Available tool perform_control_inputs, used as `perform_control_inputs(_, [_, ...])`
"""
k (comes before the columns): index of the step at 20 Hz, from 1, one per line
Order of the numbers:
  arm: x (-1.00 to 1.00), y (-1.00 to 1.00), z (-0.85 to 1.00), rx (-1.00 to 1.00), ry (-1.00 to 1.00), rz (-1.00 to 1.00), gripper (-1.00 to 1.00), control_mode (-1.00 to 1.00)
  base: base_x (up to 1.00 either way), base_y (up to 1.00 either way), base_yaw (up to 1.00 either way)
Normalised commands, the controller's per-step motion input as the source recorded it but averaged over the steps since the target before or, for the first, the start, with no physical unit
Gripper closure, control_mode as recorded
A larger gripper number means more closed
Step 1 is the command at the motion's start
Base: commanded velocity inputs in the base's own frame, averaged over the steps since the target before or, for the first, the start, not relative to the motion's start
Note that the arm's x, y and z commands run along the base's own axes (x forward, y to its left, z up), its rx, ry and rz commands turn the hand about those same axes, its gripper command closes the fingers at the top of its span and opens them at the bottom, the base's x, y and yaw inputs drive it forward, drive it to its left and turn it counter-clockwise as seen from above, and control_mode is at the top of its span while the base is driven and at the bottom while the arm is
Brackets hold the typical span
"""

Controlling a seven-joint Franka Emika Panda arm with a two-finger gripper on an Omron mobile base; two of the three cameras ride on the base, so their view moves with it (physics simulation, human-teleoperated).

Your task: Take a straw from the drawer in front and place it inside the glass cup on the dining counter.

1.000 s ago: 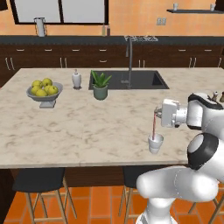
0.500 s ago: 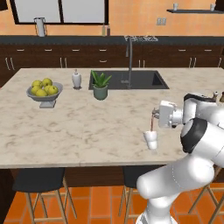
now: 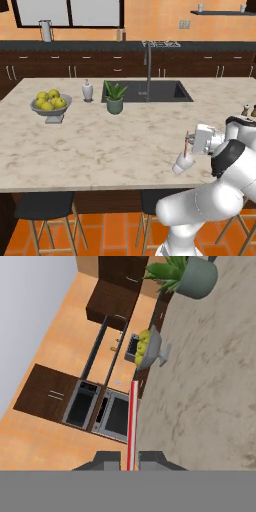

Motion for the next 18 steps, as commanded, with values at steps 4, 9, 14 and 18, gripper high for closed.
perform_control_inputs(4, [-0.03,0.0,-0.07,0.02,0.0,0.0,1.0,-1.0,0.0,0.0,0.0])
perform_control_inputs(9, [0.08,0.08,-0.1,0.07,0.0,0.0,1.0,-1.0,0.0,0.0,0.0])
perform_control_inputs(14, [0.37,0.06,-0.16,0.06,0.0,0.0,1.0,-1.0,0.0,0.0,0.0])
perform_control_inputs(18, [0.31,0.0,-0.18,0.0,0.0,0.0,1.0,-1.0,0.0,0.0,0.0])
